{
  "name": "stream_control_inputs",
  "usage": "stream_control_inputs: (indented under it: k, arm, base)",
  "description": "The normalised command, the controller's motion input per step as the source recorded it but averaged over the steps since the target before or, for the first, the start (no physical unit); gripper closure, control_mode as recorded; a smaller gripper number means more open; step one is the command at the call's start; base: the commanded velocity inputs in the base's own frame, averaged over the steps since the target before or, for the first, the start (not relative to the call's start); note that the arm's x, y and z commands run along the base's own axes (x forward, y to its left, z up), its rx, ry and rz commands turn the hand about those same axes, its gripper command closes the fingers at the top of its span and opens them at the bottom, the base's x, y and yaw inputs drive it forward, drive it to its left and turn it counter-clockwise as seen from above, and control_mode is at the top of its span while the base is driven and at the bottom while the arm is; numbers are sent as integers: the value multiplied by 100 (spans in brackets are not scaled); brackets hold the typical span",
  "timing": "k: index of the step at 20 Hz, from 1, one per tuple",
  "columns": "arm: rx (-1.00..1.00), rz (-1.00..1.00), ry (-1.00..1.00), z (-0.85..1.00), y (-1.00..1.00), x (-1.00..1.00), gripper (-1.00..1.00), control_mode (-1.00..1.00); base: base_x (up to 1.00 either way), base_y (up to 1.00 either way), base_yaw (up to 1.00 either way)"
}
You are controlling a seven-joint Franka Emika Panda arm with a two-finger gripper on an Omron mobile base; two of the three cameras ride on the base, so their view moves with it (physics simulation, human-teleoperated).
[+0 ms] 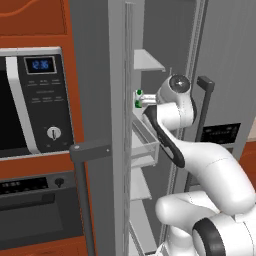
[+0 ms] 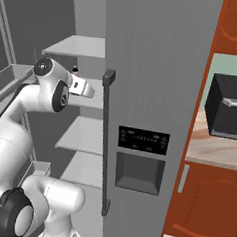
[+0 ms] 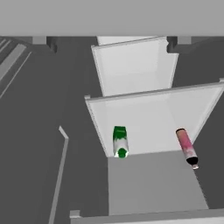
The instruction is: Take out the milk from the fridge and place it on the tray on the counter. Then take the sugar cube near the tray and place it in the tray.
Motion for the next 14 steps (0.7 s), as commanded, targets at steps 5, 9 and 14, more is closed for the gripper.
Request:
stream_control_inputs:
  k: [5,9,14]
  arm:
    - [0,-3,0,0,0,27,-100,-100]
    - [0,0,0,-5,0,26,-100,-100]
    - [0,0,-1,-10,0,30,-100,-100]
  base:
    - [0,0,0]
    - [0,0,0]
    - [0,0,0]
